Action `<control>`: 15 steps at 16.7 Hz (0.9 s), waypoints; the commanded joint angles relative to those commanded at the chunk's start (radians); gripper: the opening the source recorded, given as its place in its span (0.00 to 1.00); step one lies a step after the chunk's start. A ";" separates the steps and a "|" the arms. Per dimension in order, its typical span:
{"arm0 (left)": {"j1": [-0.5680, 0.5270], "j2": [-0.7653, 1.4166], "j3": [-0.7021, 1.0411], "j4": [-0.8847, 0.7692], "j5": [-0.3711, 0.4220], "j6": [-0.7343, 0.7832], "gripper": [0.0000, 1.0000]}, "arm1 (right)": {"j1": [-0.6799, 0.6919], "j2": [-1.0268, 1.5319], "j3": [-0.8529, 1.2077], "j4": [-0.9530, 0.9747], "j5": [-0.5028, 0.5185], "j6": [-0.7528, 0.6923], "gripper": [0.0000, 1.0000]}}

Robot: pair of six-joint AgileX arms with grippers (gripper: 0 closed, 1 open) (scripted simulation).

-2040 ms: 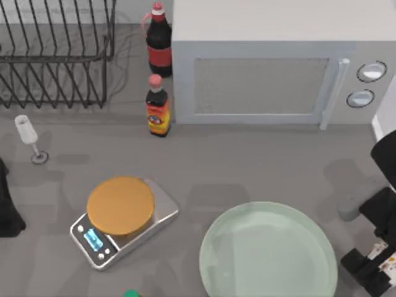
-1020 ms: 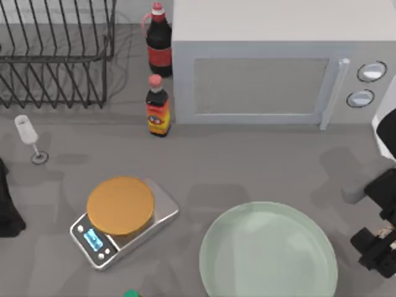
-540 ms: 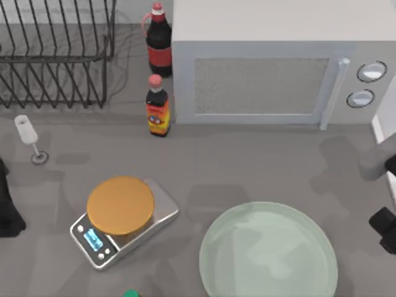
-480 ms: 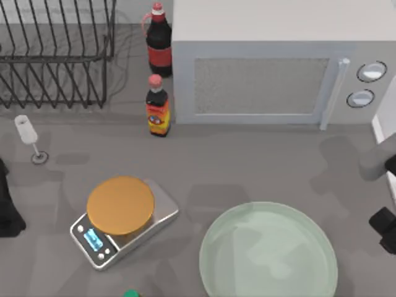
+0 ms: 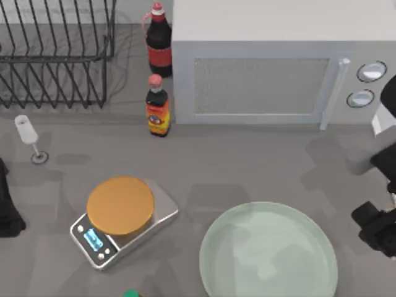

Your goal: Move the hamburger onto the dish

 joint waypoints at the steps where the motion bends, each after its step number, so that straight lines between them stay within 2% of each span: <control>1: 0.000 0.000 0.000 0.000 0.000 0.000 1.00 | 0.025 0.012 0.013 -0.001 0.001 0.062 0.00; 3: 0.000 0.000 0.000 0.000 0.000 0.000 1.00 | 0.082 0.042 0.041 -0.003 0.002 0.218 0.00; 6: 0.000 0.000 0.000 0.000 0.000 0.000 1.00 | 0.170 0.097 0.085 -0.009 0.003 0.526 0.00; 15: 0.000 0.000 0.000 0.000 0.000 0.000 1.00 | 0.372 0.267 0.181 -0.023 -0.013 1.663 0.00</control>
